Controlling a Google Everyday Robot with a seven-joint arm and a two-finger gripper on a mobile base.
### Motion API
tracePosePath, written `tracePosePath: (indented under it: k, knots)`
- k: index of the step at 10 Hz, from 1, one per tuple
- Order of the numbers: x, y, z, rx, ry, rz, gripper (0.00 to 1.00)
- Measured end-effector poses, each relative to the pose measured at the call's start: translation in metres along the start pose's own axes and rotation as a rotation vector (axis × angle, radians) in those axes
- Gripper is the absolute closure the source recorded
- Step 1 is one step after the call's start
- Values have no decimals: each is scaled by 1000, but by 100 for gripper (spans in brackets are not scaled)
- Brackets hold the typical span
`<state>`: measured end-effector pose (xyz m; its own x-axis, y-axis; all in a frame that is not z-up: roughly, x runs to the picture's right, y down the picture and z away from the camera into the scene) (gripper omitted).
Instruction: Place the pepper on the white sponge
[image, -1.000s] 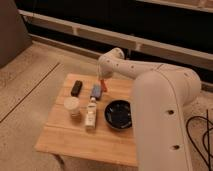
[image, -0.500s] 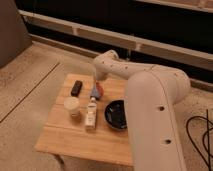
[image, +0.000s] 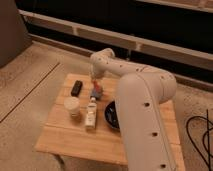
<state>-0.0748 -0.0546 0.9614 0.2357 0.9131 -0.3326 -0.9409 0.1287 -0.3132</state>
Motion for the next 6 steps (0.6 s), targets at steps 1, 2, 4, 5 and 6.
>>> tracePosePath:
  k: [1, 2, 4, 5, 6]
  knots:
    - [-2, 4, 3, -5, 3, -7, 100]
    - [-2, 6, 6, -8, 9, -14, 100]
    - [2, 6, 12, -6, 23, -17, 100]
    - [7, 3, 17, -1, 38, -11, 100]
    - [13, -1, 21, 5, 52, -1, 100]
